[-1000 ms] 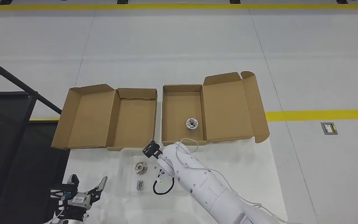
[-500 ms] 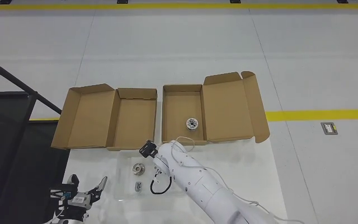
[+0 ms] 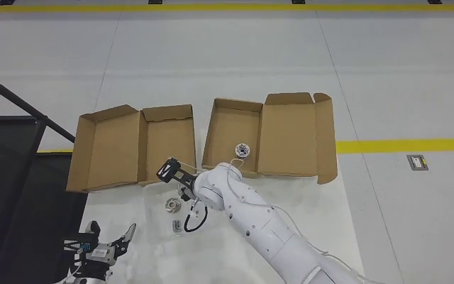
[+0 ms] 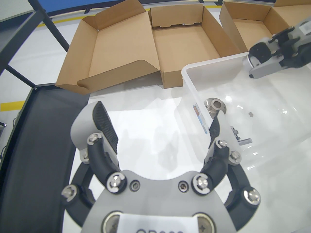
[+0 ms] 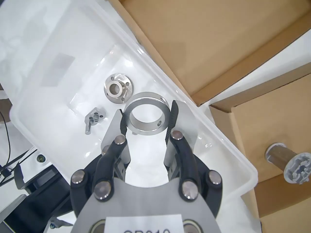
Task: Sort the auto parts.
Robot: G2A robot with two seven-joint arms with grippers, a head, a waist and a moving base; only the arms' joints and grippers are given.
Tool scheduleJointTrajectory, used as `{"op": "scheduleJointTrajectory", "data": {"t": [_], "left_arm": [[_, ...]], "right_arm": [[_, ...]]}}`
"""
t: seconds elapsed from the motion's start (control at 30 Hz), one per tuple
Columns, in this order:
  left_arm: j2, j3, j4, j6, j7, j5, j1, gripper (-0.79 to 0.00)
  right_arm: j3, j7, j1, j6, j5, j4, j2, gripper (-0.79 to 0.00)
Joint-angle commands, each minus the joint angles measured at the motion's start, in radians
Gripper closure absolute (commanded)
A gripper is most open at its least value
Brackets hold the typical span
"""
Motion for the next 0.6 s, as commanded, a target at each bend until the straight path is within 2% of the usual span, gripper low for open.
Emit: {"op": "scheduleJointTrajectory", "data": {"t": [0.0,0.13,0.23,0.3,0.4,0.57], "left_arm": [[0.0,0.0,0.0,0.0,0.0,0.0,0.0,-0.785],[0.0,0.0,0.0,0.0,0.0,0.0,0.0,-0.785],[0.0,0.0,0.0,0.0,0.0,0.0,0.0,-0.785],[0.0,0.0,0.0,0.0,0.0,0.0,0.0,-0.785],[0.0,0.0,0.0,0.0,0.0,0.0,0.0,-0.785],[0.0,0.0,0.0,0.0,0.0,0.0,0.0,-0.785]], "right_arm": [[0.043,0.015,-0.034,-0.009,-0.022,-0.09,0.024,0.0],[0.108,0.045,-0.086,0.046,-0.061,-0.204,0.053,0.0],[0.136,0.051,-0.098,0.18,-0.1,-0.22,0.057,0.0],[0.147,0.037,-0.085,0.28,-0.127,-0.191,0.054,0.0],[0.156,-0.02,-0.05,0.349,-0.118,-0.12,0.044,0.0],[0.185,-0.111,0.042,0.346,-0.042,0.063,0.027,0.0]]}}
